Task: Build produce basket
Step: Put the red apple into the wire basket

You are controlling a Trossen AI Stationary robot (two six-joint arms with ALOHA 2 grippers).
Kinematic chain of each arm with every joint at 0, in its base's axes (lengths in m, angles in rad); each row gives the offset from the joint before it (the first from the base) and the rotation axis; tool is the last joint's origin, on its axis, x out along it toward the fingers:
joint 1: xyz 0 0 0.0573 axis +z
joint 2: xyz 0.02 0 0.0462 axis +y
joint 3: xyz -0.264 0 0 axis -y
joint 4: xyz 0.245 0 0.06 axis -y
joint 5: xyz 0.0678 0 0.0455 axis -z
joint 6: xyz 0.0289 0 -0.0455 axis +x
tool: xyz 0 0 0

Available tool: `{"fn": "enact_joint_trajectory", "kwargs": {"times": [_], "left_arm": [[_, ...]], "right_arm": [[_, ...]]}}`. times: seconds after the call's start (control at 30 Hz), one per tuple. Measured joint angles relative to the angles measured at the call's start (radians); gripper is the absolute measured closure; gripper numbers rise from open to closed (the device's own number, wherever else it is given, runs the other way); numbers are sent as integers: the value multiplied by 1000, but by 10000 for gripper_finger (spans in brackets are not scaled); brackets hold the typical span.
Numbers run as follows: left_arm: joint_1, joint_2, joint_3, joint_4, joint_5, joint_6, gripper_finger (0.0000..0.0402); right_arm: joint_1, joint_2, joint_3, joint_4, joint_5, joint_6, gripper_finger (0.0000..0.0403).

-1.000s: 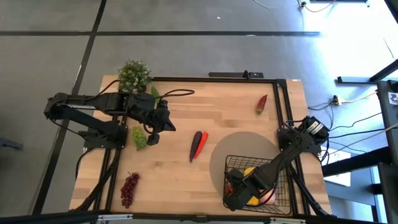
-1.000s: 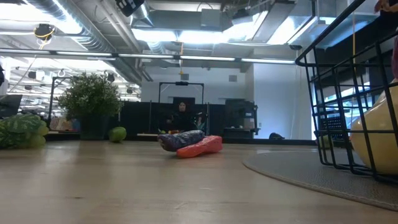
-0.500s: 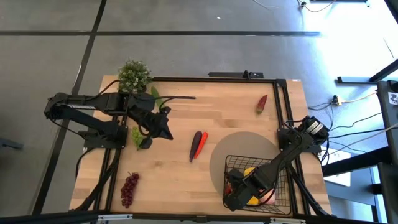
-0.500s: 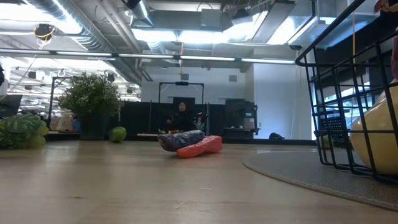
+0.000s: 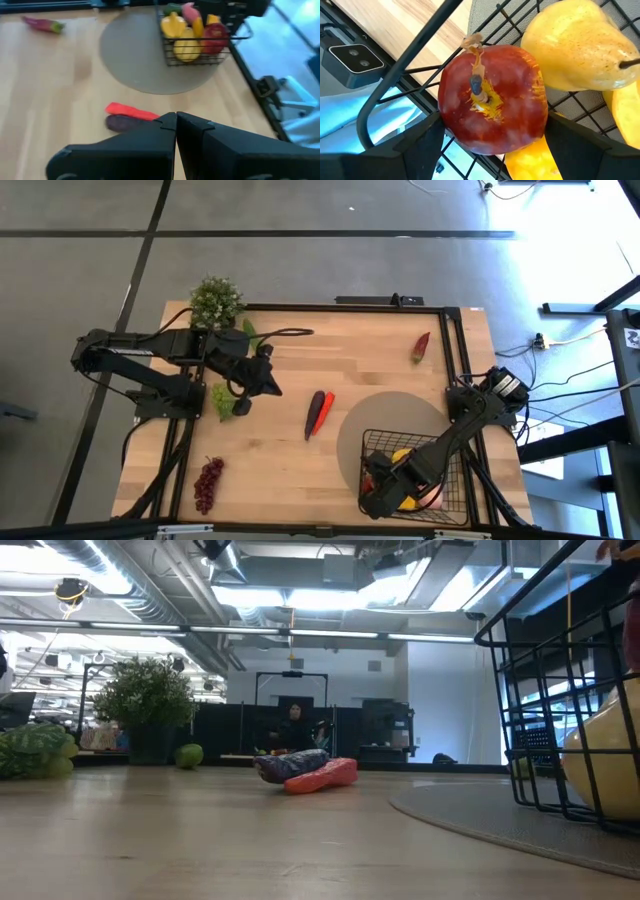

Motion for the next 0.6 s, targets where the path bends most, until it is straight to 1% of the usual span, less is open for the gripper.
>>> {"fn": "enact_joint_trajectory", "kwargs": {"times": [0.2, 0.6], "left_arm": [[0, 0, 0, 0, -74, 0, 401], [0, 0, 0, 0, -77, -2, 401]], "right_arm": [[-1, 0, 0, 2, 49, 0, 88], [-1, 0, 0, 8, 50, 12, 88]]}}
